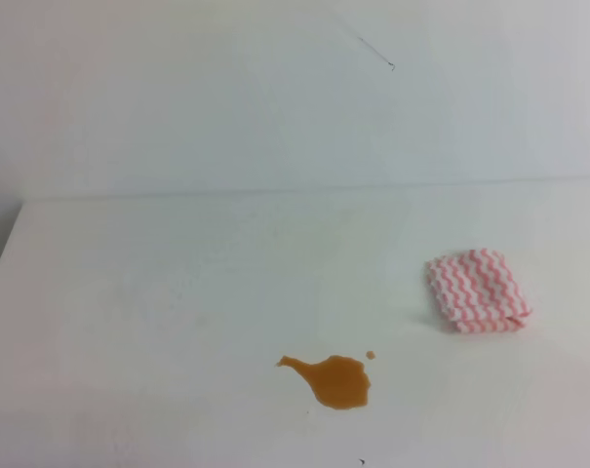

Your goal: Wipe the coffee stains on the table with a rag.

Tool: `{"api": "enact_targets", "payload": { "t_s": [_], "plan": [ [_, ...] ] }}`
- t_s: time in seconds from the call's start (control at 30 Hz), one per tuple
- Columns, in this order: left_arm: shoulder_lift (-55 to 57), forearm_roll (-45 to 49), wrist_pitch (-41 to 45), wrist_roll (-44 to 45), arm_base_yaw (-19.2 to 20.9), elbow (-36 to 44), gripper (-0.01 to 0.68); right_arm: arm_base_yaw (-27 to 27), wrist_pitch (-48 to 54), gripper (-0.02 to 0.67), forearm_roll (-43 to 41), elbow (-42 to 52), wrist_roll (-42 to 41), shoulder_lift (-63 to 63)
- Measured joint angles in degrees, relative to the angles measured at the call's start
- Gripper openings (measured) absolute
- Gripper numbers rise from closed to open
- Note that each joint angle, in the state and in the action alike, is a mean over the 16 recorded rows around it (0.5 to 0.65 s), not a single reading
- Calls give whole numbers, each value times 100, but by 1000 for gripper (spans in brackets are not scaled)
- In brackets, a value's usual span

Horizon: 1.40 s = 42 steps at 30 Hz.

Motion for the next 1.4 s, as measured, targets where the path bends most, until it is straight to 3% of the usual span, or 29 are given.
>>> {"api": "enact_targets", "payload": {
  "t_s": [0.33,0.63,0.77,0.97,1.23,1.4],
  "plan": [
    [0,0,0,0,0,0,0,0,-2606,-4,40,-1,-105,-1],
    [0,0,0,0,0,0,0,0,-2956,-4,541,-2,-293,-2],
    [0,0,0,0,0,0,0,0,-2325,-4,822,-66,-424,-2],
    [0,0,0,0,0,0,0,0,-596,-4,1027,-386,-742,58],
    [0,0,0,0,0,0,0,0,1948,-4,832,-1149,-1148,590],
    [0,0,0,0,0,0,0,0,2894,-4,771,-1565,-1384,1265]
  ]
}}
